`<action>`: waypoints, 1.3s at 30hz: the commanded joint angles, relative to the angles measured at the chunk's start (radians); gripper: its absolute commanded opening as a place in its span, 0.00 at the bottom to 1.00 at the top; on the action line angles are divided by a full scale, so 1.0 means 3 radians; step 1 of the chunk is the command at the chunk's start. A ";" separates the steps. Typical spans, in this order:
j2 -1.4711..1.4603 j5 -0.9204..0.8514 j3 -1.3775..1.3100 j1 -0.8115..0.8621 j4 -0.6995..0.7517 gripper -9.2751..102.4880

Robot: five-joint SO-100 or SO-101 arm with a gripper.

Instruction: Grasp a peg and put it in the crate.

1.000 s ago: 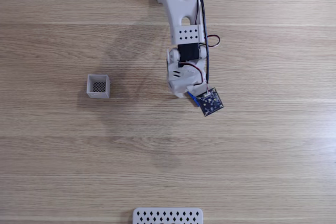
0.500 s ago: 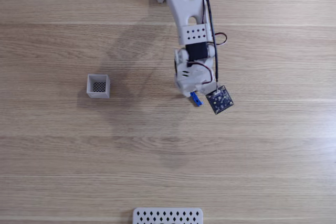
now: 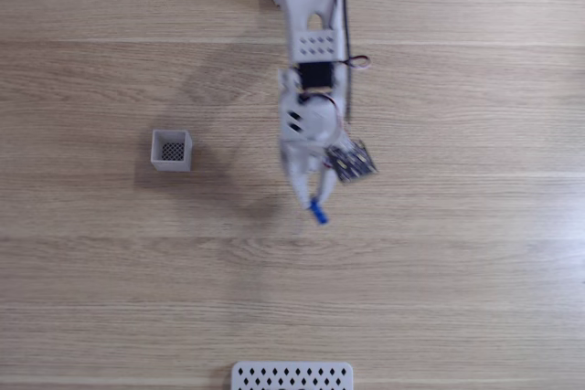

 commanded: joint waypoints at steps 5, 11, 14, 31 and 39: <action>0.1237 0.0087 0.1069 0.0982 -0.1943 0.08; 0.1585 0.0619 0.1595 0.1703 -0.1974 0.08; 0.1687 0.0706 0.1749 0.1892 -0.1974 0.08; 0.1744 0.0690 0.1831 0.1979 -0.1406 0.08; 0.1570 0.0690 0.1646 0.1974 -0.1406 0.08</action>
